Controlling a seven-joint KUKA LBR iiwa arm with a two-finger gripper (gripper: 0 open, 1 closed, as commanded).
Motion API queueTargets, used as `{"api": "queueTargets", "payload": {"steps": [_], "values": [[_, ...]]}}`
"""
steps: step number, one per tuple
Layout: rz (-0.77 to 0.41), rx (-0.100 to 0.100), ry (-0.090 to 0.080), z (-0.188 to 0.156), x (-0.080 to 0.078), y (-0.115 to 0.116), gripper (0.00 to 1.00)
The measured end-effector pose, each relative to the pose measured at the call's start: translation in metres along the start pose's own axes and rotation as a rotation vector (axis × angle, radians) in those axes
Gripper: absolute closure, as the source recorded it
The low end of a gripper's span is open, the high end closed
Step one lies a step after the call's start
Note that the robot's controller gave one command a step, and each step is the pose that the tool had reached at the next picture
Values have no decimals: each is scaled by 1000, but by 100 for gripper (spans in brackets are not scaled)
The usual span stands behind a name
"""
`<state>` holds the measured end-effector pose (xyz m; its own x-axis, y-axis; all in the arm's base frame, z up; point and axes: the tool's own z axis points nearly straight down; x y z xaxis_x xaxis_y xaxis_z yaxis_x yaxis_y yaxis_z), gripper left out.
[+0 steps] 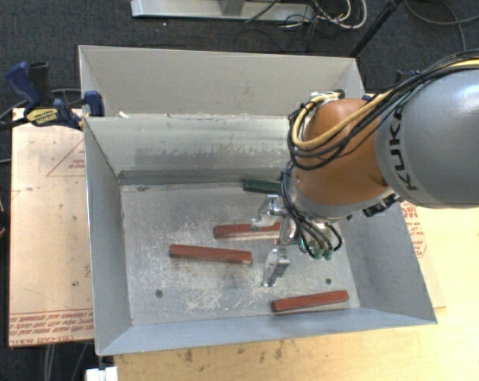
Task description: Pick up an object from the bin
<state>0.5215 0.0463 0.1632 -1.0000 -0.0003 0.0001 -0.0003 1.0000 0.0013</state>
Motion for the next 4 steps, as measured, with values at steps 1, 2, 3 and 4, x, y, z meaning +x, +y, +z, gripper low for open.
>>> {"api": "queueTargets", "payload": {"steps": [1,2,3,4], "values": [[-60,-2,-34,79,-61,15,100],[-59,-2,-34,79,-61,15,100],[-72,0,-7,-67,-58,17,100],[-71,0,-3,-65,-56,17,100]]}}
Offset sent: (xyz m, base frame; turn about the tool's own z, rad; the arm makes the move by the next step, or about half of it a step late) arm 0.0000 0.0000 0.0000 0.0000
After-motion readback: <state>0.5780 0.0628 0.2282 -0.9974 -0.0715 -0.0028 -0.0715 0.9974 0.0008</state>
